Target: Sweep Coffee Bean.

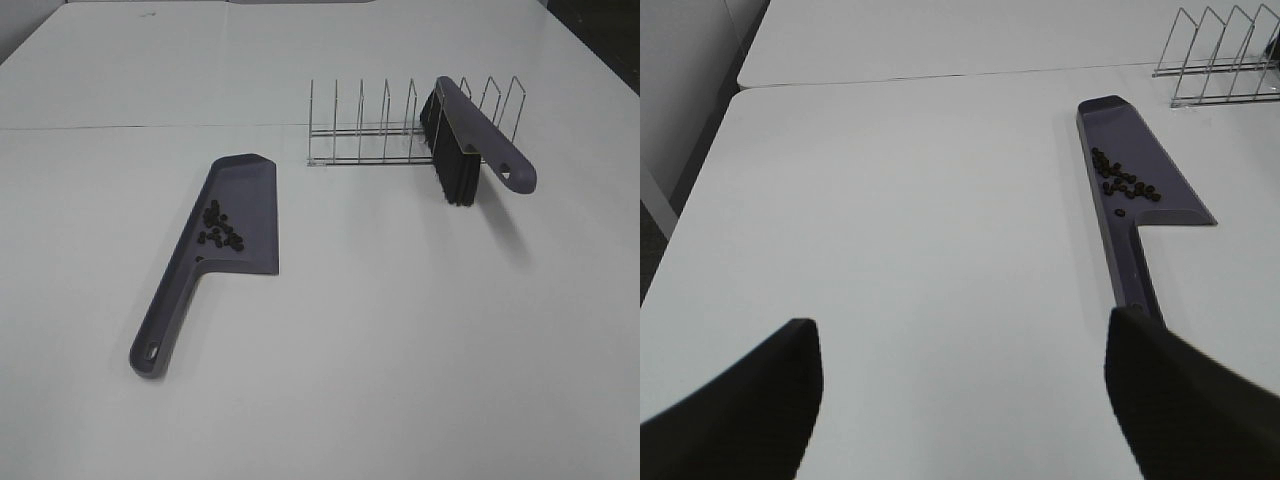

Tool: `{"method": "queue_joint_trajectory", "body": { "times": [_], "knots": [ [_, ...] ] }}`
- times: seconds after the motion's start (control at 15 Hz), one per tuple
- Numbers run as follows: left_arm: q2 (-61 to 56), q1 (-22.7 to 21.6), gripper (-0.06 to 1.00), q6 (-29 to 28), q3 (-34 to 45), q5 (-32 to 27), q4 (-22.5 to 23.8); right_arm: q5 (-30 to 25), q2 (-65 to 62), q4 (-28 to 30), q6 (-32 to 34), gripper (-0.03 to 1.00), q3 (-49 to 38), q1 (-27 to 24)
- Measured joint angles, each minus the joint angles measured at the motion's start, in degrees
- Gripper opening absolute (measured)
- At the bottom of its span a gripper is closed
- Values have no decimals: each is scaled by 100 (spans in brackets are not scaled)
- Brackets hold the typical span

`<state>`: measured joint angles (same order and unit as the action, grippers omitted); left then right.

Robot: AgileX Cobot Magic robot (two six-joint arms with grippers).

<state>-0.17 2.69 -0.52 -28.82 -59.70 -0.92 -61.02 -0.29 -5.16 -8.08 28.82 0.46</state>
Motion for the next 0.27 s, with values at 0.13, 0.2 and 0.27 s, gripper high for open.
{"method": "queue_joint_trajectory", "body": {
  "times": [0.13, 0.2, 0.27],
  "knots": [
    [0, 0, 74, 0, 0, 0, 0, 0, 0, 0, 0, 77, 0, 0],
    [0, 0, 74, 0, 0, 0, 0, 0, 0, 0, 0, 77, 0, 0],
    [0, 0, 74, 0, 0, 0, 0, 0, 0, 0, 0, 77, 0, 0]
  ]
}}
